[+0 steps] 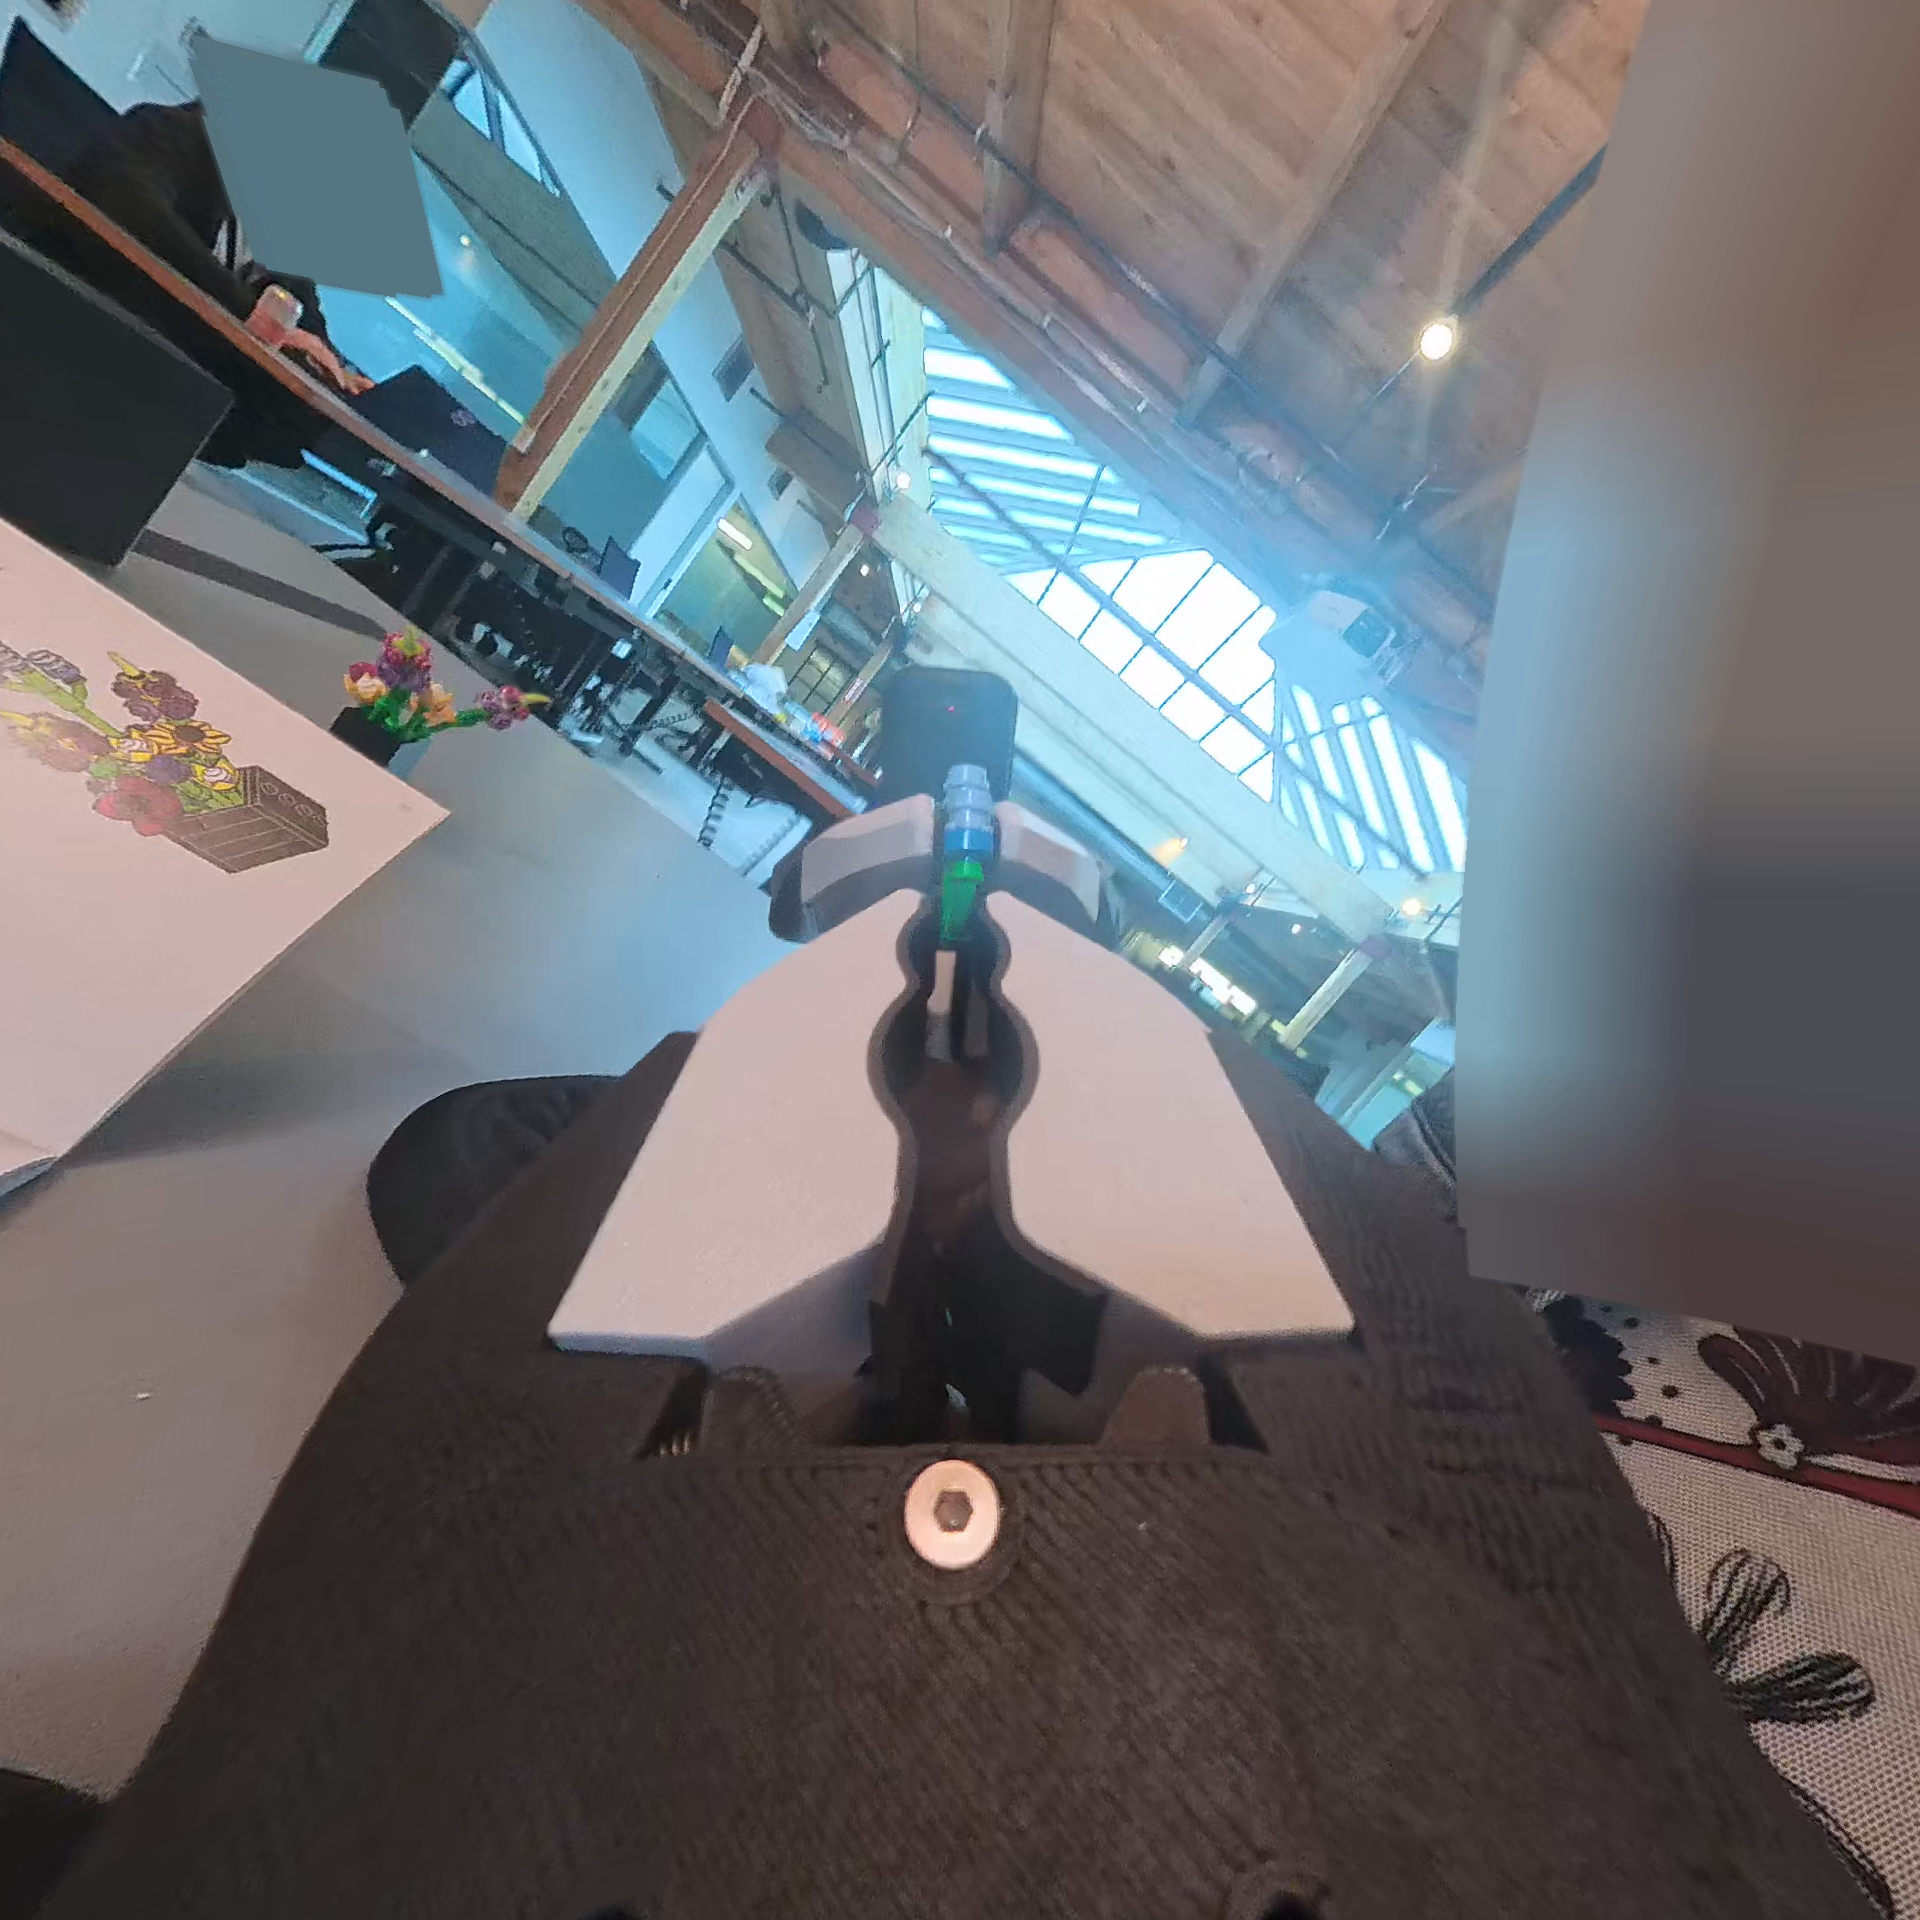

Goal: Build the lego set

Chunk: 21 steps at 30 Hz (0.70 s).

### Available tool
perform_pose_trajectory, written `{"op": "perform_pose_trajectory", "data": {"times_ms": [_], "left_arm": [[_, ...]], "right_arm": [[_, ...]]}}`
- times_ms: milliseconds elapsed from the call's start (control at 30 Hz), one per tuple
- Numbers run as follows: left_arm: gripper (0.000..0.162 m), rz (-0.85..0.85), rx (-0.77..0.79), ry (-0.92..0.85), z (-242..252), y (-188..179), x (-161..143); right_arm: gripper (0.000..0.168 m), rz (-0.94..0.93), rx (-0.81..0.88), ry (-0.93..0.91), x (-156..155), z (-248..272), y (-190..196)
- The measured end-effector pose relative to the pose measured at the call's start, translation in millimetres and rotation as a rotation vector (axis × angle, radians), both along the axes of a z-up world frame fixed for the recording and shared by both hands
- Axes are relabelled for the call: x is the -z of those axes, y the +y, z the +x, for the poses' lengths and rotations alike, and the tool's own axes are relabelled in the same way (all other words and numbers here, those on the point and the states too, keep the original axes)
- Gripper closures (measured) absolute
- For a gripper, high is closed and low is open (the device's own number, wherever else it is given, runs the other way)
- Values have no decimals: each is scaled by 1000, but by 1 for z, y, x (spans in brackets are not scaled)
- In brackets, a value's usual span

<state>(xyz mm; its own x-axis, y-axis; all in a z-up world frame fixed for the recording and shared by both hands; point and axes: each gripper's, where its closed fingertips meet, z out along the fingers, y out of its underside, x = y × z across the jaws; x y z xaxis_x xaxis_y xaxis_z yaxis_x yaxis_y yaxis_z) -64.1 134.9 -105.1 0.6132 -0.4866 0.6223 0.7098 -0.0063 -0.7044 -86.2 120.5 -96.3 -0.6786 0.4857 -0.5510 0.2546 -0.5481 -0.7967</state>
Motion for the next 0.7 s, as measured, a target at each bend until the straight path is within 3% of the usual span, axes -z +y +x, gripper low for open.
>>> {"op": "perform_pose_trajectory", "data": {"times_ms": [33,167,367,500,700], "left_arm": [[151,-29,-4,35,0,2,2],[129,-156,-98,320,-14,6,11],[119,-280,-218,727,-38,7,36],[120,-271,-114,693,-31,8,43],[130,-230,-30,442,-43,4,36]], "right_arm": [[162,-1,9,14,-2,1,3],[162,0,104,49,-3,-3,28],[161,39,203,-13,14,-15,51],[161,28,193,-83,24,-22,51],[161,61,216,-153,38,-30,49]]}}
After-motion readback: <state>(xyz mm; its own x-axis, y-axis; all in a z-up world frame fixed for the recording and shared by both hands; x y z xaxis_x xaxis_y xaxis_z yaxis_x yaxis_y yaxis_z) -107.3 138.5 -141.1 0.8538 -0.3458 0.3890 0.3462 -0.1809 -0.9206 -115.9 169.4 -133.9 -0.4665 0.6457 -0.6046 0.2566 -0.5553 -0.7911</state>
